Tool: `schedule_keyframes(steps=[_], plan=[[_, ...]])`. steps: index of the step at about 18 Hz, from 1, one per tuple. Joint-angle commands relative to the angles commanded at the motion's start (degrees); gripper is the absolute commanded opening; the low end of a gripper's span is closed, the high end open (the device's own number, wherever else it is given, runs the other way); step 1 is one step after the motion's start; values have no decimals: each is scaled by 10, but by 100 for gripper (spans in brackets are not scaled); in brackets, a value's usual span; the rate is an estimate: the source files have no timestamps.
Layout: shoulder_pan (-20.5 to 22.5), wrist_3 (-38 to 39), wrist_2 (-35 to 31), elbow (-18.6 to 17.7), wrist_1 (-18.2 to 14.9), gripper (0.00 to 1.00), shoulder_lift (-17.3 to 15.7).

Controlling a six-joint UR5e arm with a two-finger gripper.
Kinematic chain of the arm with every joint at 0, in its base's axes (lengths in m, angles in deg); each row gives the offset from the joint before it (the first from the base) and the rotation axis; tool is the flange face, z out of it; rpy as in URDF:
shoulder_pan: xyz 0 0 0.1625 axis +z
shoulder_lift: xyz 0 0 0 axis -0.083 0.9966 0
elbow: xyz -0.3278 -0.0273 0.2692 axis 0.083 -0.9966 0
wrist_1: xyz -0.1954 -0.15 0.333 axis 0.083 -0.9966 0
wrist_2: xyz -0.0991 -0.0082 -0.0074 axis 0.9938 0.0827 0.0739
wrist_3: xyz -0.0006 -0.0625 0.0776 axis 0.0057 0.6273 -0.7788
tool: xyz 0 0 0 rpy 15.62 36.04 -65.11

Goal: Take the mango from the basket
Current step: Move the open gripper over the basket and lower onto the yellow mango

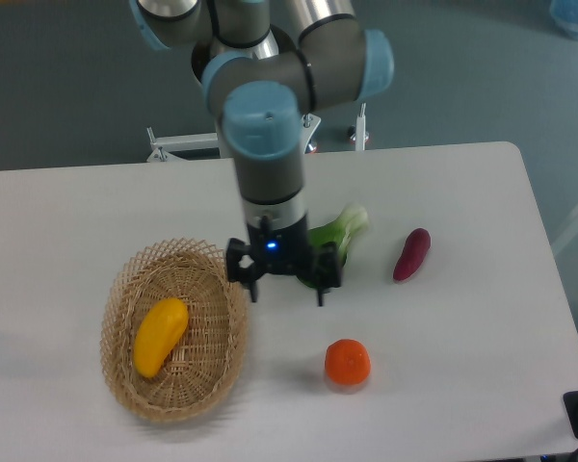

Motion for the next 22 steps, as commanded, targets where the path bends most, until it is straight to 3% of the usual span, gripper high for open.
schedule_keyframes(steps=[4, 10, 16, 22], plan=[[-55, 2, -3, -25, 2, 100, 1], [-91, -13, -14, -37, 2, 100, 18], [-97, -93, -16, -52, 2, 100, 14], [-103, -61, -11, -64, 33, 100, 33]])
